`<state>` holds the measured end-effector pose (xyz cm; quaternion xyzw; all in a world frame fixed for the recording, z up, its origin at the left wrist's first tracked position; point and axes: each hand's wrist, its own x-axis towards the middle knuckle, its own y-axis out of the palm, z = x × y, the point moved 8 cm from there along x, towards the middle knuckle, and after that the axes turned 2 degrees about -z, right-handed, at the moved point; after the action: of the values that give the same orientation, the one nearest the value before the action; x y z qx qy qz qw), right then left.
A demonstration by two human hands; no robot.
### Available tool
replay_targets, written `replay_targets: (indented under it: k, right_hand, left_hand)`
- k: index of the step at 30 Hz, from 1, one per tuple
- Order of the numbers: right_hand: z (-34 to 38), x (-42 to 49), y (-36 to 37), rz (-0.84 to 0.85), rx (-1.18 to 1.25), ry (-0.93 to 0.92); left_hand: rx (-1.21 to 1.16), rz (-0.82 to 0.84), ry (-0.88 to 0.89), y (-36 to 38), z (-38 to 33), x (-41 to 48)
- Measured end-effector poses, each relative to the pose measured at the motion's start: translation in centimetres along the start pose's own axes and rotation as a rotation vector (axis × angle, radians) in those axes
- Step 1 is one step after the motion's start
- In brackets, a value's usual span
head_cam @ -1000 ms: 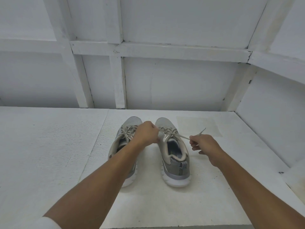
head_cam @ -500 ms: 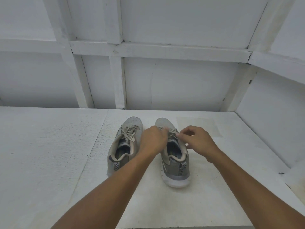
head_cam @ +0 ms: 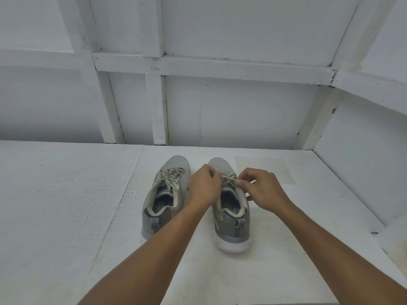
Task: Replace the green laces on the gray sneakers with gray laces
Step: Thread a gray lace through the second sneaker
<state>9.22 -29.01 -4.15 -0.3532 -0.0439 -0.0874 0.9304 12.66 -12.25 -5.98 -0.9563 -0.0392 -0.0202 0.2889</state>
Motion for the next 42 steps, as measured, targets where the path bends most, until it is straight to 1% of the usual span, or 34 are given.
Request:
replay_targets:
  k: [4,10,13,15,19,21,23,27,33,35,38,42]
  right_hand:
    - [-0.1,0.5,-0.4,0.07,-0.117,-0.053]
    - [-1.6,0.7,0.3,0.24,-0.245,-0.042]
    - [-1.1,1.1,0.2,0.275,-0.343,-0.069]
    - [-0.7,1.2,-0.1,0.274,-0.314,-0.076]
    - [-0.2,1.6,0.3,0.269,-0.156,-0.064]
    - [-0.1,1.6,0.5,0.279,-0.141,-0.057]
    - [0.2,1.6,0.4,0.292,-0.19,-0.077]
    - [0.7,1.5,0.4,0.332,-0.378,-0.149]
    - [0.0,1.5,0.5,0.443,-0.387,-0.086]
    - [0.0,1.5,0.2,0.509,-0.324,-0.051]
    - [0.4,1.1,-0.2,0.562,-0.033,0.004]
    - [0.4,1.2,0.8,0.489,0.368,0.056]
  left_hand:
    - [0.03,-0.041,0.031,-0.5,0.1,-0.4]
    - [0.053,-0.078,0.033,-0.3,0.5,-0.5]
    - [0.068,-0.077,0.049,-0.1,0.8,-0.5]
    - [0.087,-0.088,0.059,-0.1,0.8,-0.6]
    - [0.095,-0.097,0.056,-0.1,0.8,-0.7]
    - [0.085,-0.094,0.057,-0.1,0.8,-0.7]
    - [0.09,-0.086,0.058,-0.1,0.6,-0.7]
    - [0.099,-0.074,0.075,-0.3,0.0,-0.8]
    - [0.145,-0.048,0.086,-0.2,-0.5,-0.8]
    - [0.175,-0.045,0.102,-0.1,-0.7,-0.8]
    - [0.197,-0.035,0.11,0.0,-1.0,-1.1]
    - [0.199,-0.029,0.112,0.0,-1.1,-1.2]
